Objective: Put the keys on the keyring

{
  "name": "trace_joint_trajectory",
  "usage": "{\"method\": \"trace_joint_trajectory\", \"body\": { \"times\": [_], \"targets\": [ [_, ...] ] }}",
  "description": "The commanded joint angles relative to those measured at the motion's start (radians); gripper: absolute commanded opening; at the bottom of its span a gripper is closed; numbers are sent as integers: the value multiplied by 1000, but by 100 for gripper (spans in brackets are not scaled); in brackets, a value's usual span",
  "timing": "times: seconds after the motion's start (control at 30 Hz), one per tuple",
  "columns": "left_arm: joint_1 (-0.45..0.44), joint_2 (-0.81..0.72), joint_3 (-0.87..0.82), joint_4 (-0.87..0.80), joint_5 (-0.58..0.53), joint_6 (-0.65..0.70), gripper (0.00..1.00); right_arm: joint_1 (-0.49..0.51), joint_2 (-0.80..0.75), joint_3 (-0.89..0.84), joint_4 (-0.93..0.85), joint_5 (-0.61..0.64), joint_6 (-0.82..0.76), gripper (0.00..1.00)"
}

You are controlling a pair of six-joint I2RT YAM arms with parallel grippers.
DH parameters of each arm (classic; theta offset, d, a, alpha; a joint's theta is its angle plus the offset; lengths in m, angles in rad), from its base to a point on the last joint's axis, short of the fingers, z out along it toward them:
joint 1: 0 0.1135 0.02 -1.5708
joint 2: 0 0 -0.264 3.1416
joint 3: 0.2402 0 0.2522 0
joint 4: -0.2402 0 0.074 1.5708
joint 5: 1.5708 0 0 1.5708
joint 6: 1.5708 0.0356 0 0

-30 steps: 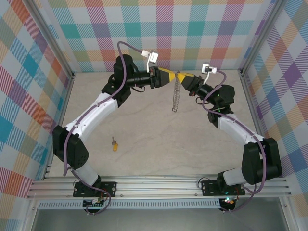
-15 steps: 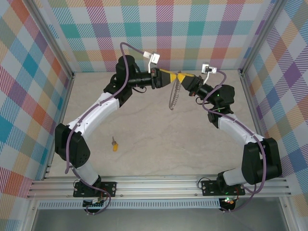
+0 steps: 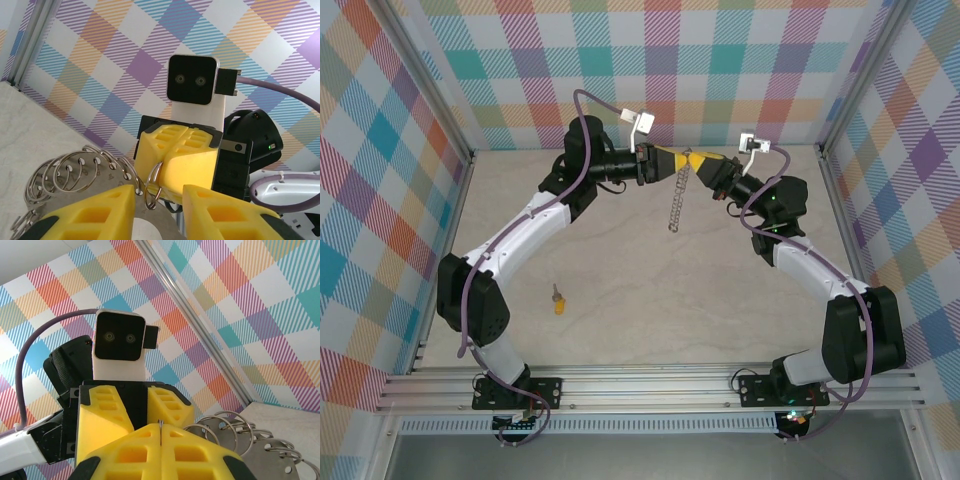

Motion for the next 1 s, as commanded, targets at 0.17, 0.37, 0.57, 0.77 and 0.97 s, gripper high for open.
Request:
{"method": "trace_joint_trajectory", "body": {
  "times": [0.17, 0.37, 0.57, 0.77, 0.97],
  "targets": [
    [-14, 6, 28, 44, 16, -6, 24, 2, -5, 2, 60, -3, 13, 0],
    [-20, 15, 38, 48, 15, -9, 15, 2, -6, 0, 55, -11, 12, 0],
    [-21, 27, 62, 3, 1, 14, 3, 1, -16, 3, 1, -20, -3, 0],
    [-19, 29, 153, -231, 0, 187, 0, -68, -98, 16, -234, -36, -44, 36],
    [-13, 63, 305, -578, 27, 442, 0, -122, -210, 75, -605, -74, -184, 42]
  ]
}}
